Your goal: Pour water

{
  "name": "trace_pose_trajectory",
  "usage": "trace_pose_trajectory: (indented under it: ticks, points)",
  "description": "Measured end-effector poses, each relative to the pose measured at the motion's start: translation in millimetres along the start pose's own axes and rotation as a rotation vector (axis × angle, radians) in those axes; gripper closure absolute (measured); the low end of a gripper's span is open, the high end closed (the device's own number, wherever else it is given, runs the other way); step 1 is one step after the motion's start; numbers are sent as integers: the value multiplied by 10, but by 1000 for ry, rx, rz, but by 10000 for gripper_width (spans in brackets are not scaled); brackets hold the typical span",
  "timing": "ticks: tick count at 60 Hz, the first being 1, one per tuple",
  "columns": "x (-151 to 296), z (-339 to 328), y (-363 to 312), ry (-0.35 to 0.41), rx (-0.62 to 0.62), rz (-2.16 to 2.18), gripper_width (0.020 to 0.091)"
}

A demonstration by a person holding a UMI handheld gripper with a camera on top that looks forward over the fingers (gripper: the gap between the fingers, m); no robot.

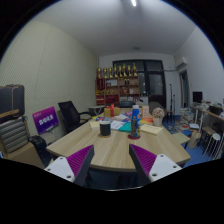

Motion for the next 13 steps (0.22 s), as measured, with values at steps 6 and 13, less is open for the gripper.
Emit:
trace_pose_trajectory:
  ticks: [6, 13]
  points:
    - [-88, -310, -100, 29, -3, 12, 307]
    - [-206, -556, -121, 54, -24, 21, 308]
Point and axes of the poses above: the point between the fingertips, and its own axes, seen from behind it with the camera up: y to the right, x up, z forward, the way the camera looks, the point moved 6 cm from there along -z, backward, against the way the camera looks
